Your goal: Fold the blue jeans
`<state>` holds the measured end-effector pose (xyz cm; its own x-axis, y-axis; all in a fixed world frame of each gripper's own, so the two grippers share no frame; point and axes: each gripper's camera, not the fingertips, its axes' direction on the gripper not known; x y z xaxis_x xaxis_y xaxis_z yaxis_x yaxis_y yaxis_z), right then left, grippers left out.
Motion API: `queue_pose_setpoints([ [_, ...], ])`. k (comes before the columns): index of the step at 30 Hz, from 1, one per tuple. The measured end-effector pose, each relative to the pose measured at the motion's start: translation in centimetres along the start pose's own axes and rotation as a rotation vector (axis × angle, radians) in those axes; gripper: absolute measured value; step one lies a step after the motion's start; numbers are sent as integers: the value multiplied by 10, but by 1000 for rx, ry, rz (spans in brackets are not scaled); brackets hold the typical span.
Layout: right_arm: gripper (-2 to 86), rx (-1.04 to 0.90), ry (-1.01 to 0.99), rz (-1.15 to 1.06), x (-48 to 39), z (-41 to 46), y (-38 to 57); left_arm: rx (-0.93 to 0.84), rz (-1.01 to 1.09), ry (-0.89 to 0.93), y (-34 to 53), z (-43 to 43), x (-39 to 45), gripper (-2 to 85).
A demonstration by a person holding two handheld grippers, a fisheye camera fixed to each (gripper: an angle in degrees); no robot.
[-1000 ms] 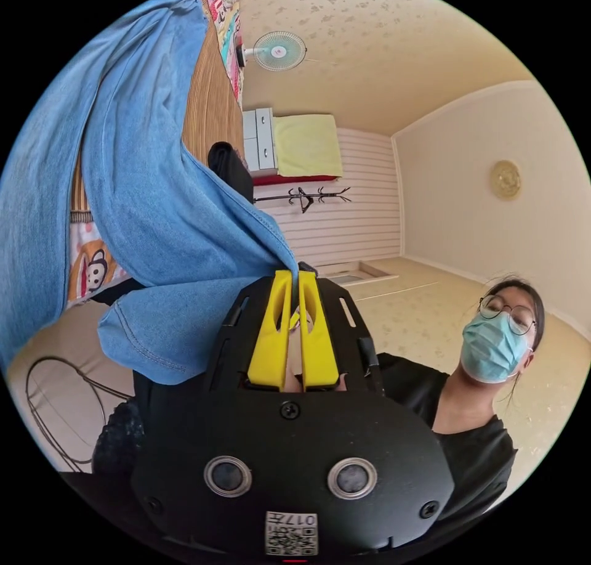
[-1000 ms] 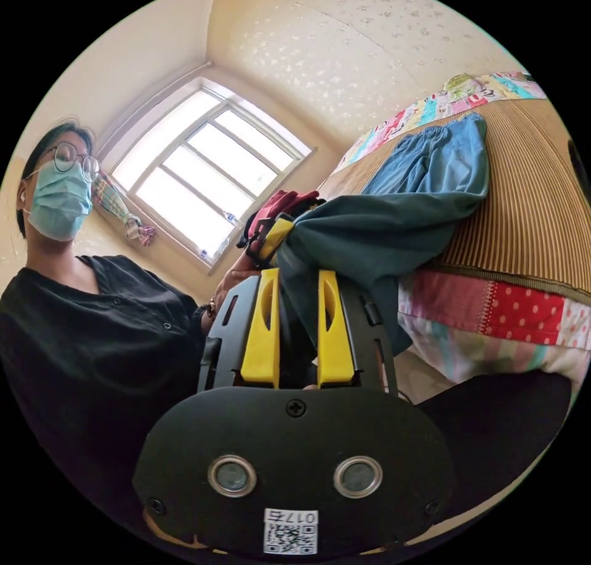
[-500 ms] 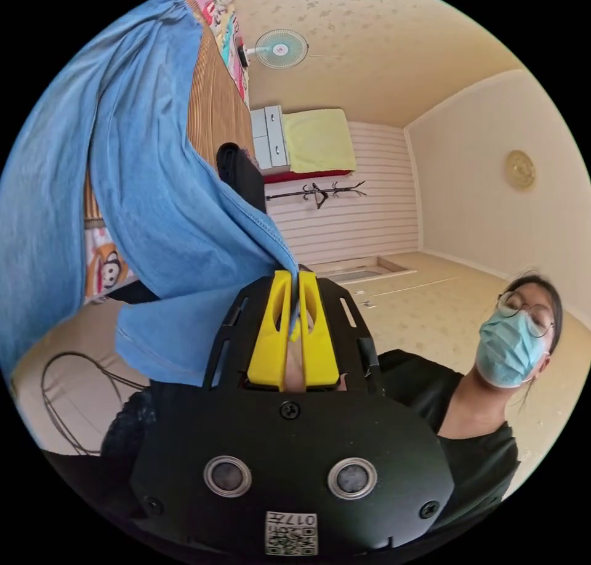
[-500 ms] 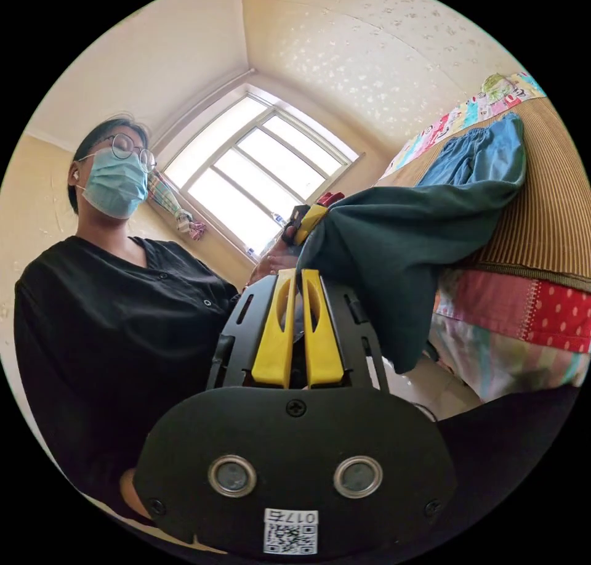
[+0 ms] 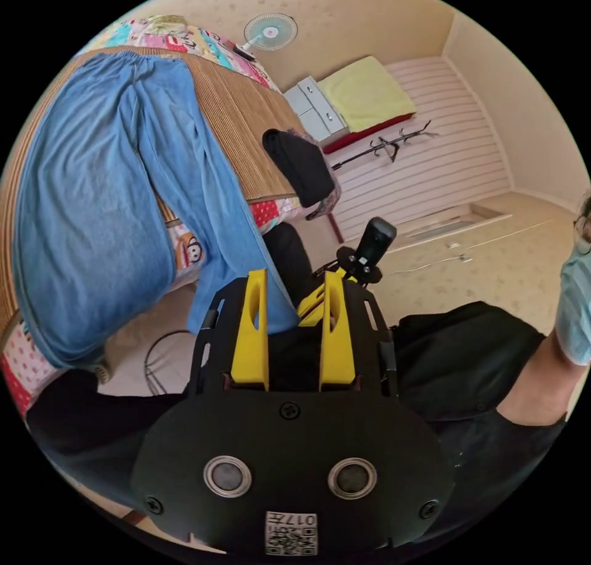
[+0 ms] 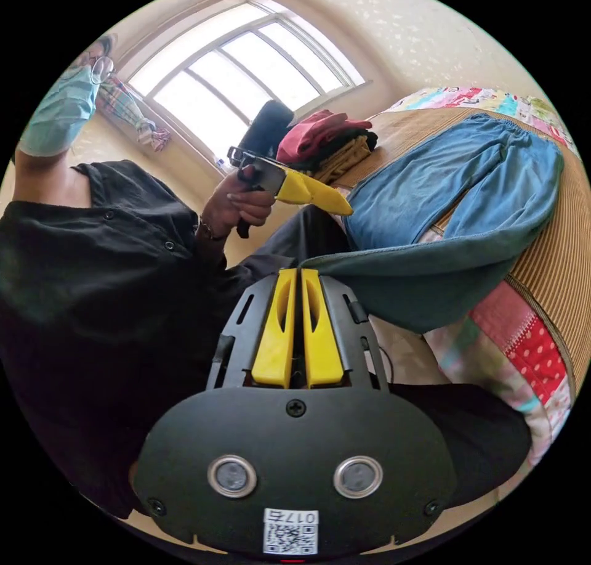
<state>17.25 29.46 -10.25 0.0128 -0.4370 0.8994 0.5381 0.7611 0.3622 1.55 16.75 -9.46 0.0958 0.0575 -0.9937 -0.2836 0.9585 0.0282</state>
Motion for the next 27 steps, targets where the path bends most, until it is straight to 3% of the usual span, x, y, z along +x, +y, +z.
queue_pose_setpoints([
  [5,20,-13,-15,7,5,20,-17,-117,-32,-94,-1,57,-6,113],
  [10,23,-5,-4,13,7,16,-27,-33,-35,27,11,81,-8,10],
  [14,31,78,-85,16,18,-10,-22,-13,-8,3,15,84,2,-5],
  [19,37,404,-228,175,54,-62,-13,8,9,16,22,93,12,-8],
  [27,93,307,-35,470,80,-42,-36,3,19,-9,36,95,22,-8],
])
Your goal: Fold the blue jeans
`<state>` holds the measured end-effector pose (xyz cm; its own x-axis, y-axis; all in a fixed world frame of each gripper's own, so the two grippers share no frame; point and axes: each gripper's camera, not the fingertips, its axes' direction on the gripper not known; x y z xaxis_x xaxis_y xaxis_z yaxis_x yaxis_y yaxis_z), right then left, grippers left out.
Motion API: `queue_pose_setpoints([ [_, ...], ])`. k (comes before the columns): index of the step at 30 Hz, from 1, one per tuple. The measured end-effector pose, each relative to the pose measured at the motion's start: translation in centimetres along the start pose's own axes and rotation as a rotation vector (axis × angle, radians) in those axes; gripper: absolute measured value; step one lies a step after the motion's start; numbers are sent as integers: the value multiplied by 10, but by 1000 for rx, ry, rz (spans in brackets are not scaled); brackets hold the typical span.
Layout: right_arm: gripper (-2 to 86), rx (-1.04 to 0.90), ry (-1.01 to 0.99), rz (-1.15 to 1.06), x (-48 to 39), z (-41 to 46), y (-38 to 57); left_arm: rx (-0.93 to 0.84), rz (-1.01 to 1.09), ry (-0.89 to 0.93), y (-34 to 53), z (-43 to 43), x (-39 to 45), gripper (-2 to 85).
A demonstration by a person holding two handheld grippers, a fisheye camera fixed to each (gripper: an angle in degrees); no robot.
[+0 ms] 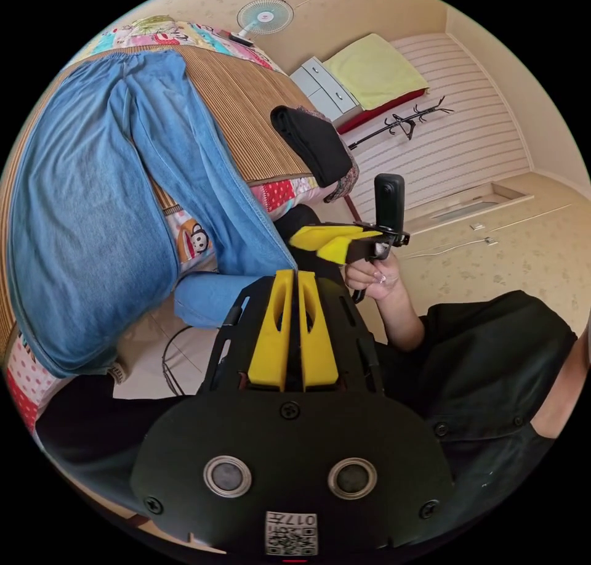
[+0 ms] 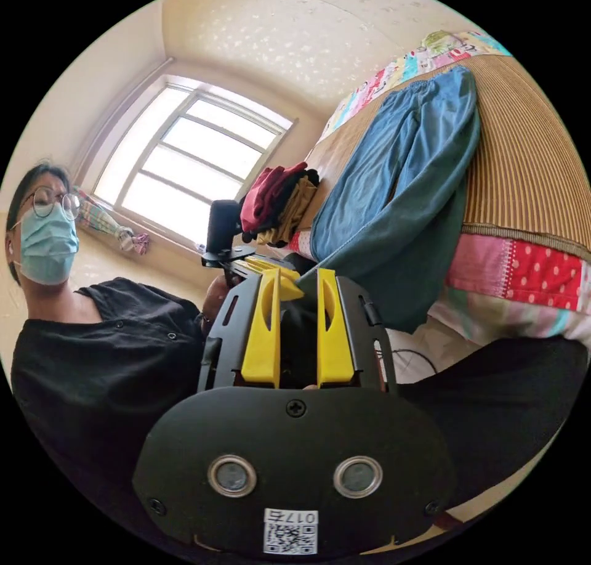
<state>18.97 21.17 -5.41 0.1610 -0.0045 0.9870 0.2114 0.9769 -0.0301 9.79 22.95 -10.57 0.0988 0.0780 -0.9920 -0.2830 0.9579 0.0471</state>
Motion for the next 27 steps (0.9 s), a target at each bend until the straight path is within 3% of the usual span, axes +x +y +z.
queue_pose_setpoints([
  [9,105,132,139,75,-1,-19,-41,-3,11,5,14,-11,7,-8],
  [11,105,171,192,68,8,-31,-67,2,13,6,17,-16,8,-8],
  [14,107,39,232,55,36,-34,-134,5,19,20,21,-25,11,-8],
  [18,112,43,421,20,66,-47,-231,28,64,38,27,-43,21,-8],
  [23,111,127,369,126,127,-67,-322,94,124,76,33,-74,34,-8],
  [27,114,166,348,271,186,-73,-369,92,147,213,31,-101,31,-8],
])
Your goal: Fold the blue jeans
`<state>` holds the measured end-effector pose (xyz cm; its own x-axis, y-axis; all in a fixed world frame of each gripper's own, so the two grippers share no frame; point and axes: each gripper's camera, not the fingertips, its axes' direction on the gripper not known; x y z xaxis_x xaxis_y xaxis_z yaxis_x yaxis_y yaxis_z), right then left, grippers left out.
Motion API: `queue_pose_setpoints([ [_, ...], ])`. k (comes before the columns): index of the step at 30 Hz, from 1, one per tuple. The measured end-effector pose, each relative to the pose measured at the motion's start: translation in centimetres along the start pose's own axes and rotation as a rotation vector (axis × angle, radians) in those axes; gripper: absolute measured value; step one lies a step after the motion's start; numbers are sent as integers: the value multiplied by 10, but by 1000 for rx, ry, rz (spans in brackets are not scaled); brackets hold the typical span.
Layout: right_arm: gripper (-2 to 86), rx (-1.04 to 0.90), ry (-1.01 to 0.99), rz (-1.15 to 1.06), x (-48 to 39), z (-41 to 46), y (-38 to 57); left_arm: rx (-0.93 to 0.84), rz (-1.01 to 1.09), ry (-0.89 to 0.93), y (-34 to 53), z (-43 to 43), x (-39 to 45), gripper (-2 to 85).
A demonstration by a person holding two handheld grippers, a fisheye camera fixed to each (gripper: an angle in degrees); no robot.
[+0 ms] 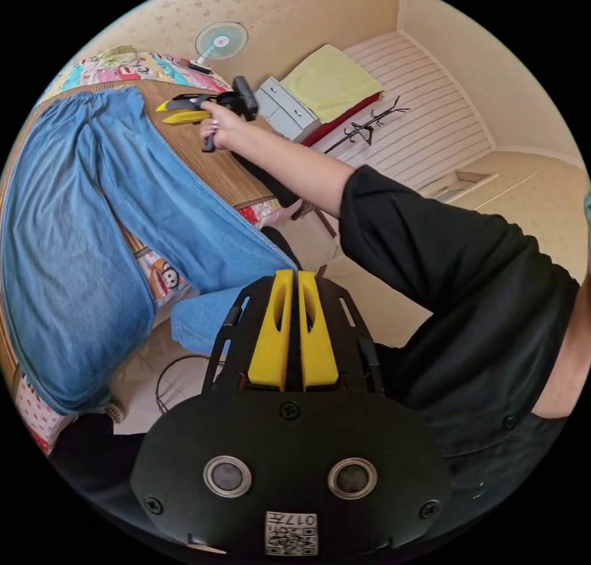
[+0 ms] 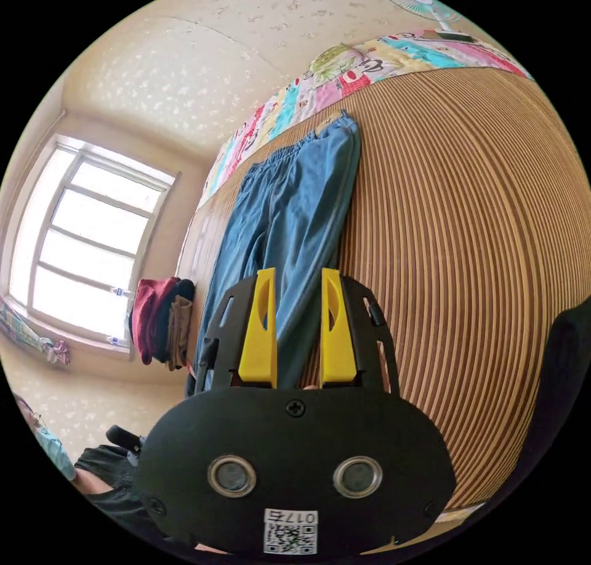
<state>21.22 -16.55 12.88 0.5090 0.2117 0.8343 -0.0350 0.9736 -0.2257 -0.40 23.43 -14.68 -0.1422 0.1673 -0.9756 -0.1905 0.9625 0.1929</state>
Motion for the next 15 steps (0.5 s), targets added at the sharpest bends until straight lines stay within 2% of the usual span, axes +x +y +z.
queue_pose_setpoints([
  [7,88,111,-203,214,61,20,-32,-22,9,17,-10,-47,2,-9],
  [15,51,209,-252,215,80,13,-43,-41,-1,76,-24,-81,-5,-9],
])
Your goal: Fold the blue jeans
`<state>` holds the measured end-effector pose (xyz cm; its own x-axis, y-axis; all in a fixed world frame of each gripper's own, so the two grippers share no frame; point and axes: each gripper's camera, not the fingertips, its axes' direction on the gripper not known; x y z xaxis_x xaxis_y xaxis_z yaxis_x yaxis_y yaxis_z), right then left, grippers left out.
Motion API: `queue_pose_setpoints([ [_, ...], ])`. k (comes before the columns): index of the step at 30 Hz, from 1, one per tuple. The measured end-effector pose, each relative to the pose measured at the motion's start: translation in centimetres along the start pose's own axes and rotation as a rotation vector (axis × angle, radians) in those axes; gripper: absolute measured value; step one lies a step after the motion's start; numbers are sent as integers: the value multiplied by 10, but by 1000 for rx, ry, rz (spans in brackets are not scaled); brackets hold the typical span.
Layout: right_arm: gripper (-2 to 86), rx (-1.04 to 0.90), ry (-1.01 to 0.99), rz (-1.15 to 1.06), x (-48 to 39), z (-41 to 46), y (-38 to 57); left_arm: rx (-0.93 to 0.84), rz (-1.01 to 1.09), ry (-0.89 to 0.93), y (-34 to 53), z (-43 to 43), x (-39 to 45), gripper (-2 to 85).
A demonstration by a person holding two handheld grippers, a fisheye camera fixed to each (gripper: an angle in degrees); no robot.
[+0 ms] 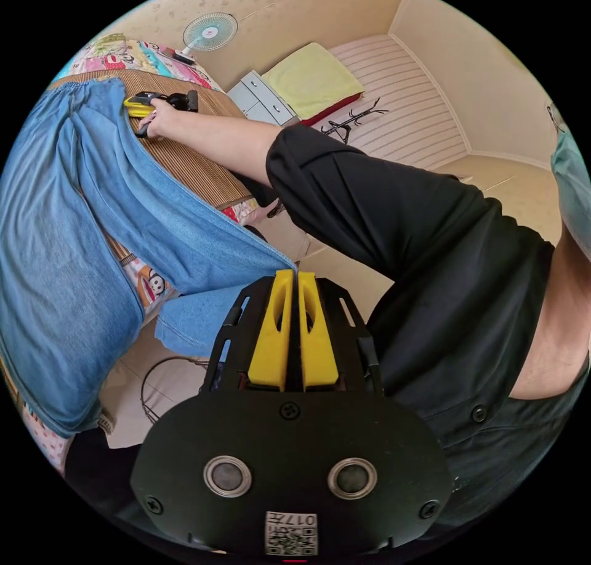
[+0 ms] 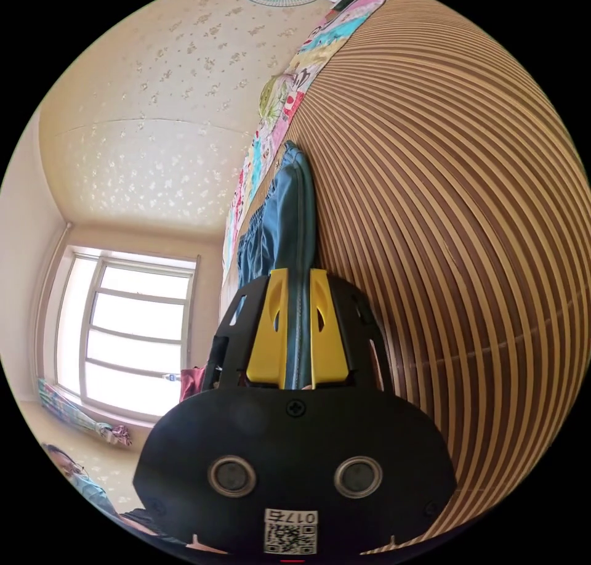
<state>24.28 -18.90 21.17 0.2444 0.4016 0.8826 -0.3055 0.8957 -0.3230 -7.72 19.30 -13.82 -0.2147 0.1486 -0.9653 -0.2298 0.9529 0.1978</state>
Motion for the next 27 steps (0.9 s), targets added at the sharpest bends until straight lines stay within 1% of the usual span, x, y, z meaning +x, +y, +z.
queue_pose_setpoints([
  [3,38,4,-20,15,6,-6,-7,0,-2,12,-5,-14,1,-9],
  [5,31,11,-72,31,11,-13,-10,17,7,22,-7,-24,3,-9],
  [6,27,39,-140,49,14,-20,-10,36,14,35,-8,-32,3,-9],
  [7,24,108,-226,49,14,-31,-7,65,18,65,-7,-39,-2,-8],
  [8,23,150,-267,41,13,-36,-5,79,8,91,-6,-42,-6,-8],
  [10,19,260,-388,-11,0,-49,4,140,-78,242,3,-55,-30,-8],
  [12,18,255,-431,-63,-18,-46,7,199,-120,314,16,-67,-43,-9],
  [14,17,221,-454,-121,-41,-35,11,217,-177,290,31,-78,-53,-9],
  [15,17,187,-459,-161,-59,-23,14,216,-226,241,41,-85,-57,-9],
  [16,17,146,-458,-199,-75,-8,18,221,-271,192,52,-93,-60,-9],
  [19,18,58,-427,-269,-110,36,32,269,-364,139,78,-118,-65,-8],
  [21,19,36,-416,-276,-120,64,42,307,-398,127,92,-136,-65,-8],
  [23,20,13,-425,-238,-121,93,53,335,-427,90,103,-155,-61,-8],
  [25,22,-13,-437,-200,-116,129,70,357,-464,15,116,-180,-55,-8],
  [27,25,-47,-408,-182,-111,154,83,341,-513,-59,123,-193,-55,-8],
])
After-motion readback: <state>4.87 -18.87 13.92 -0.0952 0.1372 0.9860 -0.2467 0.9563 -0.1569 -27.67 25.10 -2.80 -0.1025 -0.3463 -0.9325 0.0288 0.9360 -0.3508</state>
